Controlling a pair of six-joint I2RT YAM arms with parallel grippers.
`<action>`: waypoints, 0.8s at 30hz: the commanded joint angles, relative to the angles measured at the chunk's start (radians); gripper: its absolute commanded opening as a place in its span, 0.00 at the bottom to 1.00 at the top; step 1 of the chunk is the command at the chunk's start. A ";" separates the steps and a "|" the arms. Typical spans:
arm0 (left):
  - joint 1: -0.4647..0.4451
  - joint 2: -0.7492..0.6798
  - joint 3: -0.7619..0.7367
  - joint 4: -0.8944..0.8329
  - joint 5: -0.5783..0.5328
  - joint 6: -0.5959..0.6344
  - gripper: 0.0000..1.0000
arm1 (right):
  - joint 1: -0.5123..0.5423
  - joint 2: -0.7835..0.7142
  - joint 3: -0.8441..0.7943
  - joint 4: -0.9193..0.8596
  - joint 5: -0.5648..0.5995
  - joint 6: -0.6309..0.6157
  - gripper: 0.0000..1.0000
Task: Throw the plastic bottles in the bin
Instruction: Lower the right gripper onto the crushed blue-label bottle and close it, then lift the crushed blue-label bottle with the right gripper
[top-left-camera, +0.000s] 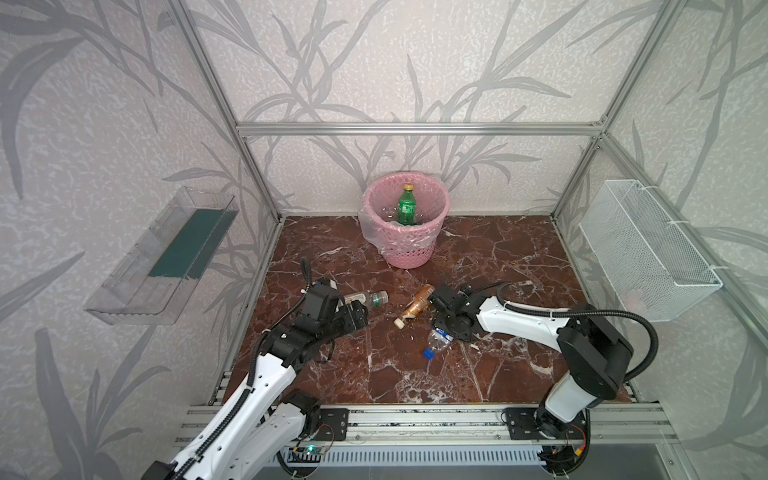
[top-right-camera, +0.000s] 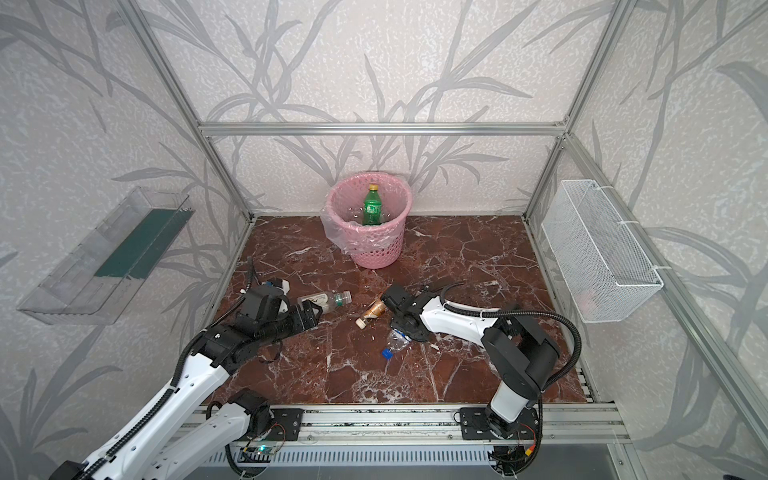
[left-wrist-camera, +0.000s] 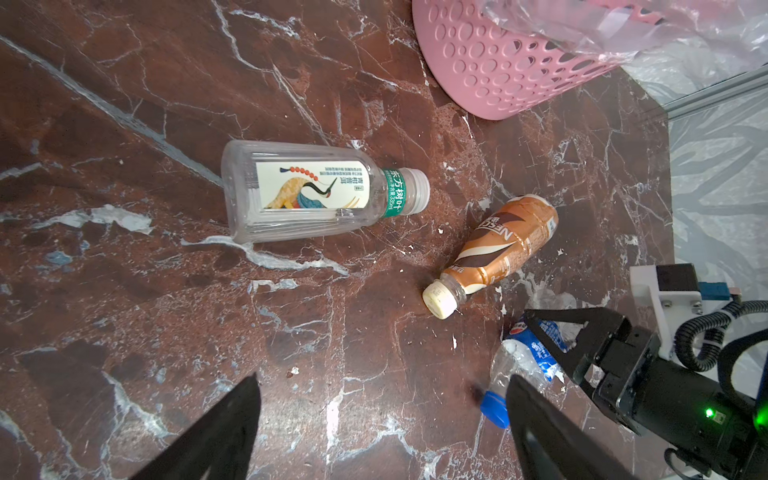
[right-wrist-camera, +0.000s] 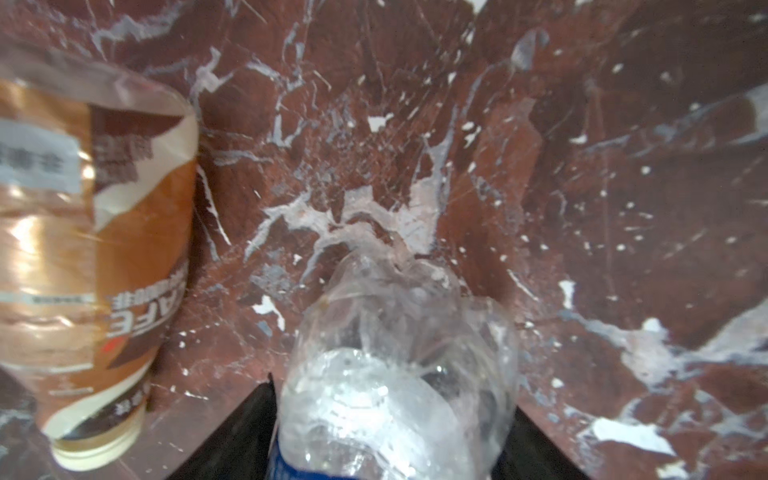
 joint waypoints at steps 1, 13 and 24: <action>0.002 0.004 -0.012 0.015 -0.019 -0.009 0.92 | 0.003 -0.039 -0.040 -0.084 -0.018 -0.123 0.76; 0.003 0.027 -0.007 0.029 -0.014 -0.018 0.92 | 0.002 -0.104 -0.126 -0.087 -0.127 -0.468 0.77; 0.003 0.039 0.006 0.025 -0.006 -0.022 0.91 | -0.002 -0.189 -0.216 0.036 -0.230 -0.575 0.77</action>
